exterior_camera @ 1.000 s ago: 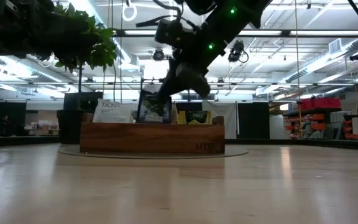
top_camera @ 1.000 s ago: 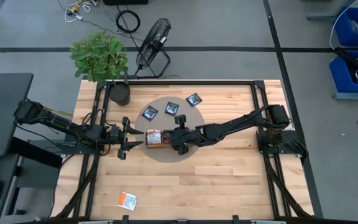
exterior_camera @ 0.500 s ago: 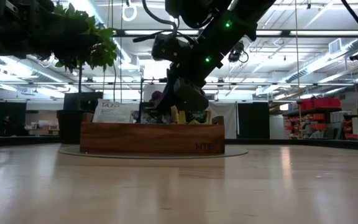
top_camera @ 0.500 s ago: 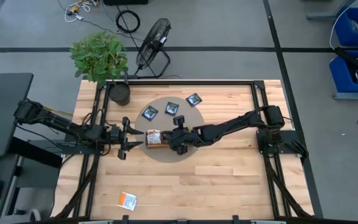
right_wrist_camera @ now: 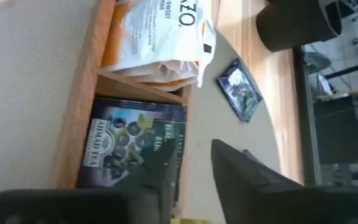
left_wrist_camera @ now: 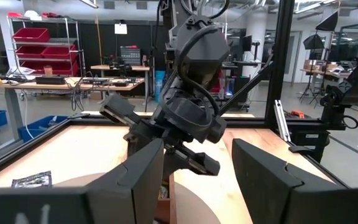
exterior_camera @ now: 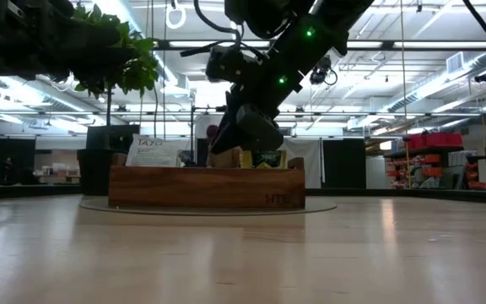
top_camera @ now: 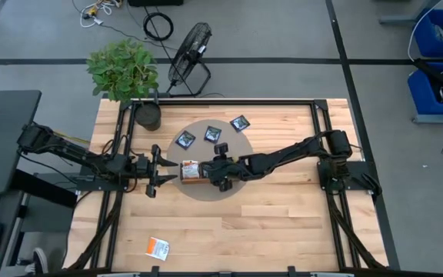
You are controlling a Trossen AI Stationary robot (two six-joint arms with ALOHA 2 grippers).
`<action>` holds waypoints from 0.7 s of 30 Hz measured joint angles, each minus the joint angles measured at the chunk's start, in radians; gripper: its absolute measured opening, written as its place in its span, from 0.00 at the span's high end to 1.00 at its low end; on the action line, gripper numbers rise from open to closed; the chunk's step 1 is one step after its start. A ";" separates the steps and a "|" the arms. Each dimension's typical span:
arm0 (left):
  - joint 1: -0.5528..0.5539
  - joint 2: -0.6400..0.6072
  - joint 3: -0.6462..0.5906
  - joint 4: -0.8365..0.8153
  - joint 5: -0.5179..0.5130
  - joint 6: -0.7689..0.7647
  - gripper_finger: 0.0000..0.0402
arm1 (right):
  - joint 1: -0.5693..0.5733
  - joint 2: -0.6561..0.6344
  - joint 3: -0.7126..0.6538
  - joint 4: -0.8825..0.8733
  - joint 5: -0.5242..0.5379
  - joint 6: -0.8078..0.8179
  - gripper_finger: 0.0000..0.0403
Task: Pick & Place Tea
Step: Put the top right purple tea bag into the middle compartment of the wooden organizer
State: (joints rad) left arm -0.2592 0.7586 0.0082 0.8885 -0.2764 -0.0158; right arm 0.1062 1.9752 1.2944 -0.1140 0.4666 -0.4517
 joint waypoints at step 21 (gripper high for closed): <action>0.000 0.000 0.000 -0.011 0.000 0.000 0.51 | -0.237 -0.224 -0.001 -0.086 -0.379 0.136 0.55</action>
State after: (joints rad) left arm -0.2596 0.7586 0.0078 0.8772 -0.2765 -0.0158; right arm -0.1303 1.7511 1.2938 -0.1998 0.0876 -0.3152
